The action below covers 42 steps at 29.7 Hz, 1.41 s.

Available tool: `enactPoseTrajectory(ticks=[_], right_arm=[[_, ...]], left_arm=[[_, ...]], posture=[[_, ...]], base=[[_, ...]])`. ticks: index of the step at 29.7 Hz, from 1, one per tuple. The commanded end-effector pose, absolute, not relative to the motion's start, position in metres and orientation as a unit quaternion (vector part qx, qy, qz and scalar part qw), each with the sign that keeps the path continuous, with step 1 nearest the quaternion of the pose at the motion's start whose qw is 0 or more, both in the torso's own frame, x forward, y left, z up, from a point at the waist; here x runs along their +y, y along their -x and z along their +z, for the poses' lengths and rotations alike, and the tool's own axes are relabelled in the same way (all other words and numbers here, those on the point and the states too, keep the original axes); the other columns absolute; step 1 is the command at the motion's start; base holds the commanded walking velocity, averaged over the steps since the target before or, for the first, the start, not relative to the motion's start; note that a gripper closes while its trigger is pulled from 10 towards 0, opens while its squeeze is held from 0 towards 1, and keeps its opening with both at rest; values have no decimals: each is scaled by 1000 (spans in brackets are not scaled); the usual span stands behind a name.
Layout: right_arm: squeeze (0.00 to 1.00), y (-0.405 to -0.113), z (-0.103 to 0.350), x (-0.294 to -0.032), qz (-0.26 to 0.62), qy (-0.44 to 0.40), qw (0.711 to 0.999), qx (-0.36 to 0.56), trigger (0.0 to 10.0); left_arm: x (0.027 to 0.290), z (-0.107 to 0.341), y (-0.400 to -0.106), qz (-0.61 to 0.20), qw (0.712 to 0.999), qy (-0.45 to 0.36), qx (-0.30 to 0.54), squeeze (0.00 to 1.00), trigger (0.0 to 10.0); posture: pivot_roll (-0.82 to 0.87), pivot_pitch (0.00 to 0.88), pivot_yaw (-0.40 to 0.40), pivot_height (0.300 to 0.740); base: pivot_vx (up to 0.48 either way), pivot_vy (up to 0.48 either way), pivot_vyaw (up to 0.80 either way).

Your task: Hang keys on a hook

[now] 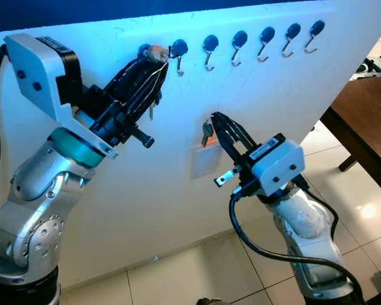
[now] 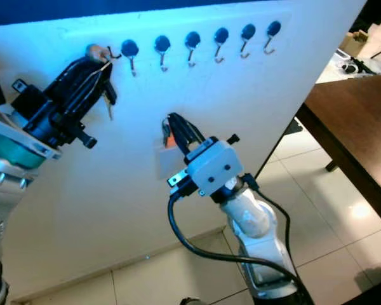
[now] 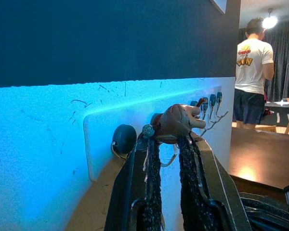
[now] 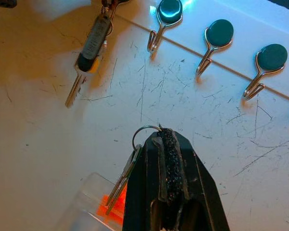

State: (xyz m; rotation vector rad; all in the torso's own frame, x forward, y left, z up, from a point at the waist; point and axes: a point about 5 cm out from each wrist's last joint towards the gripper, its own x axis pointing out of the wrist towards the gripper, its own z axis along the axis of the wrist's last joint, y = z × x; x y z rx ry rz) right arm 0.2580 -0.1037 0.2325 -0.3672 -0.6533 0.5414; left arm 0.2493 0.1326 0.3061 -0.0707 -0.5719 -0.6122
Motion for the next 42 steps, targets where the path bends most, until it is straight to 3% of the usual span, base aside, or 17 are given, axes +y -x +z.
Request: enactPoseTrajectory(ticks=[1, 20, 42], right_arm=[[0, -258, 228, -104, 265, 179, 897, -305, 10000], [0, -259, 227, -104, 265, 178, 897, -304, 10000], [0, -257, 226, -104, 264, 177, 898, -303, 10000]], left_arm=[[132, 307, -244, -310, 909, 32, -278, 0, 10000], [136, 302, -249, -292, 917, 33, -268, 0, 10000], [150, 287, -262, -220, 946, -1, -237, 0, 10000]], posture=[[26, 42, 50, 740], [26, 45, 49, 740], [26, 51, 52, 740]], base=[[0, 0, 0], [0, 0, 0], [0, 0, 0]])
